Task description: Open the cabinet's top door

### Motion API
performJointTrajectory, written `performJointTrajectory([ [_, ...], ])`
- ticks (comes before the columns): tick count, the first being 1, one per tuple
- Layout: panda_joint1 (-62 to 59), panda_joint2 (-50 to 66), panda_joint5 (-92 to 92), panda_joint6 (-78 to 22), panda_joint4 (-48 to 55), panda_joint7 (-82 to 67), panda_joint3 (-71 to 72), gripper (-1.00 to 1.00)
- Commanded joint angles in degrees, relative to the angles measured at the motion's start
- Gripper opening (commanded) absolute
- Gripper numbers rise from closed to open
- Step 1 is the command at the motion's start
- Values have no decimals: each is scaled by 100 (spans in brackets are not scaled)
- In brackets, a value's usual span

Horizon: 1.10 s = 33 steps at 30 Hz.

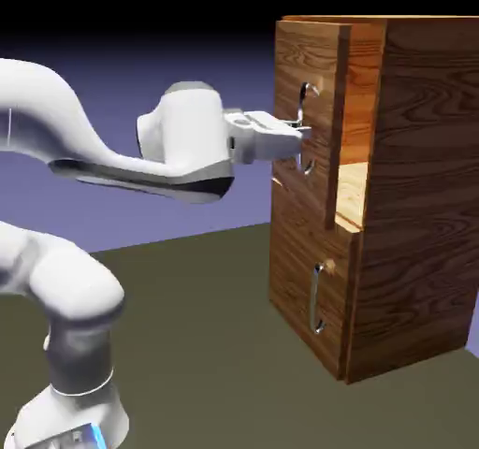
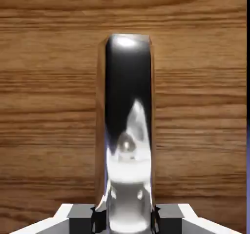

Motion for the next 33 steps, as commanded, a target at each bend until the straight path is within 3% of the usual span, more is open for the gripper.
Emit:
performJointTrajectory([
  [1, -207, -54, 167, 16, -62, -6, 203, -100],
  [8, -1084, -713, 1853, -185, -608, -807, 1300, -100],
  [16, -1243, -1482, 3846, -905, -1101, -1938, 2240, -100],
  [25, -780, -1998, 6082, -2736, -1200, -2782, 3716, -100],
  [33, -812, -1700, 7725, -4715, -479, -2928, 5374, -100],
])
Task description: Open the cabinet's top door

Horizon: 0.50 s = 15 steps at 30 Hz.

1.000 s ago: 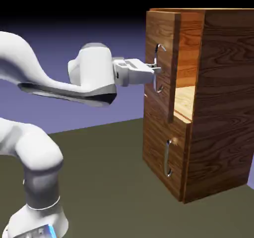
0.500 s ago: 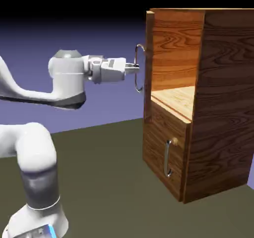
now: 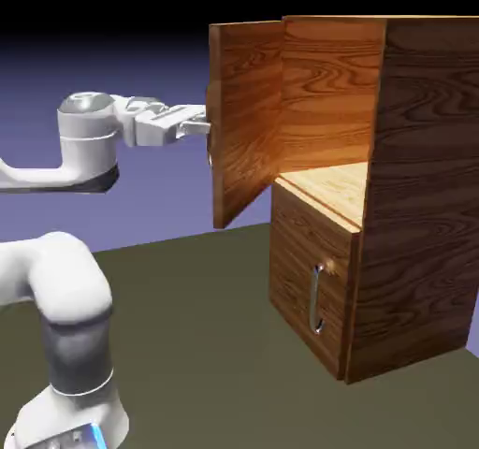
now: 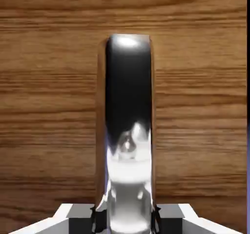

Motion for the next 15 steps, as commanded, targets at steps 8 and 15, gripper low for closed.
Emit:
performJointTrajectory([
  [8, -1027, 606, 1210, -1969, 1469, 10, 1630, -100],
  [15, -2369, 875, 1850, -3379, 2922, -75, 2765, -100],
])
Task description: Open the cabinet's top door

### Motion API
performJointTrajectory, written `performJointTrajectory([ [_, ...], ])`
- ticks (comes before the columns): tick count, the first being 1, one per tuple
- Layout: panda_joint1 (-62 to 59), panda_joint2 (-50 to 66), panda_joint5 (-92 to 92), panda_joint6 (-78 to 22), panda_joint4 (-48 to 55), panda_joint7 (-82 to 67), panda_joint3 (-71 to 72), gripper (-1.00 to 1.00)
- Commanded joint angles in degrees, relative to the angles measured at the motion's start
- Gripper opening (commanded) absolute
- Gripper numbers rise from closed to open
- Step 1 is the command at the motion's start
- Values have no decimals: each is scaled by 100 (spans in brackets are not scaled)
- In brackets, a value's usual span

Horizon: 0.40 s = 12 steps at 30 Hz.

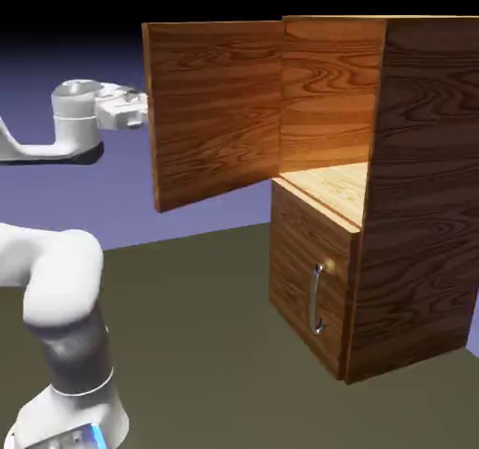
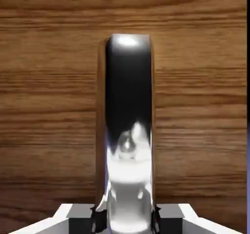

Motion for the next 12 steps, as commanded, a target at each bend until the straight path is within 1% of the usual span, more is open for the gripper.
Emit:
performJointTrajectory([
  [1, -202, 12, 71, -187, 208, -24, 141, -100],
  [10, -2008, -127, 544, -1667, 2076, -368, 1149, -100],
  [11, -2081, -139, 558, -1725, 2154, -386, 1182, -100],
  [12, -2081, -139, 558, -1725, 2154, -386, 1182, 100],
])
